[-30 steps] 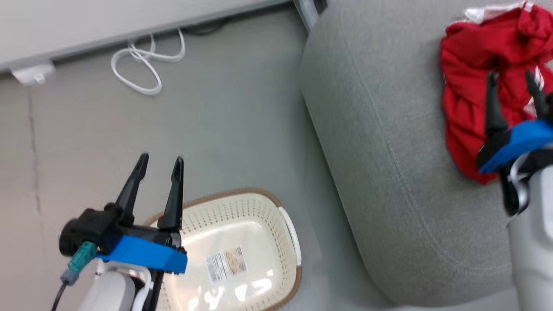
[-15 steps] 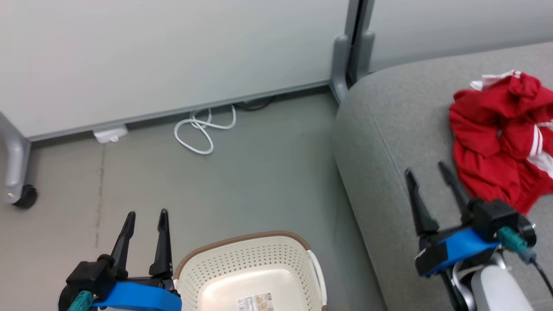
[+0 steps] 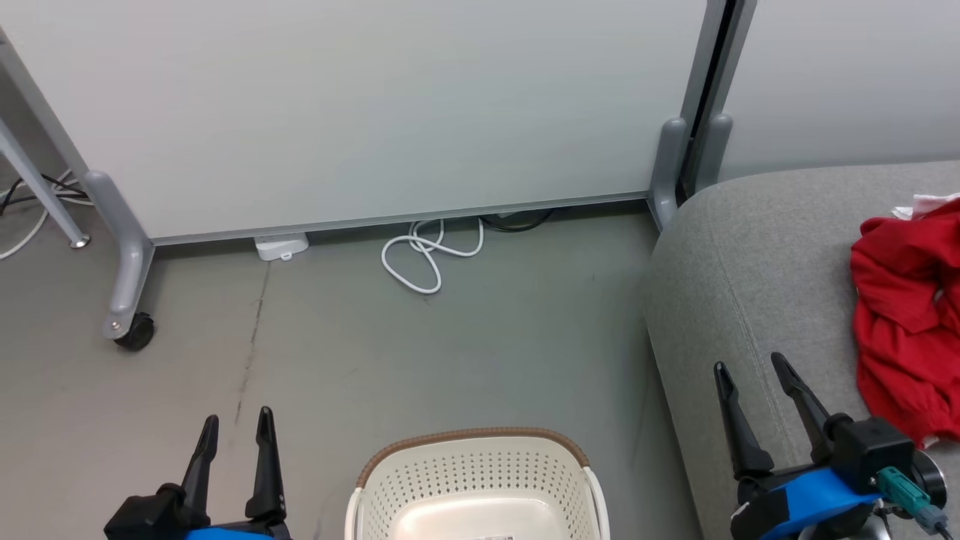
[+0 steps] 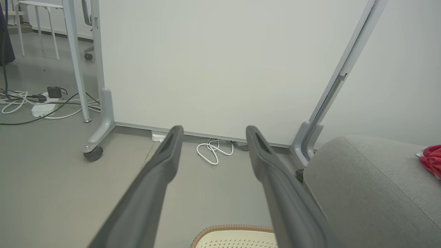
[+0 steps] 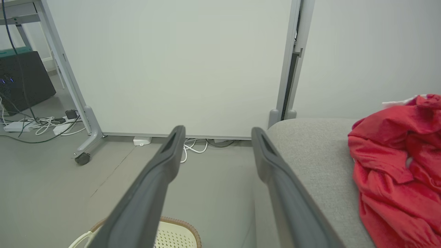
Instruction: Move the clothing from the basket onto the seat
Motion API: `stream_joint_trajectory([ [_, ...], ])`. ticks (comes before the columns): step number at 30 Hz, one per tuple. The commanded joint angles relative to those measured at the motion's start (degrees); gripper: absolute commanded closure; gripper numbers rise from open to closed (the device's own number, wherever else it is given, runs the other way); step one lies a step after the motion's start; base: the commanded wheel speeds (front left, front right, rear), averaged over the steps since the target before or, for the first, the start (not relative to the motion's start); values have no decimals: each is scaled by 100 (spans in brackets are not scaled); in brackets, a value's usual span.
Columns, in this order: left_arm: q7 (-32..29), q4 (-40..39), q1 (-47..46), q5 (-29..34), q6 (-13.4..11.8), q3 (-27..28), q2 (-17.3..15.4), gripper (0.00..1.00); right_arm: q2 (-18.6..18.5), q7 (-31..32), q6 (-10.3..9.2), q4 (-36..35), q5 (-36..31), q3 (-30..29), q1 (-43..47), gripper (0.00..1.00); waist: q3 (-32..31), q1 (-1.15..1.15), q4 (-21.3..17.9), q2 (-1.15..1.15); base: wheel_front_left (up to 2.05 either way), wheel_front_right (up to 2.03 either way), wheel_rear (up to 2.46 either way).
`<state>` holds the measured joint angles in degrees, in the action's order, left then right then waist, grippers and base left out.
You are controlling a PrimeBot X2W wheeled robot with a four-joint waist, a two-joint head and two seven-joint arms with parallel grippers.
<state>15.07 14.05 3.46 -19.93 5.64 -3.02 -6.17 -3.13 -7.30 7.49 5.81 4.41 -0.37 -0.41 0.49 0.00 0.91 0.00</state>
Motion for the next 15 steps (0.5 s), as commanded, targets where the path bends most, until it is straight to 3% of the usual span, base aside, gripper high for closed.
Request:
stream_joint_trajectory([
  [1,14,23,82,49,35,35,18,0,21,33,1,-65,-19,-29,137,0,-31,0,43,0,0,0,0],
  [15,14,152,51,140,148,170,59,0,26,137,1,-175,184,36,245,0,-21,0,73,0,0,0,0],
])
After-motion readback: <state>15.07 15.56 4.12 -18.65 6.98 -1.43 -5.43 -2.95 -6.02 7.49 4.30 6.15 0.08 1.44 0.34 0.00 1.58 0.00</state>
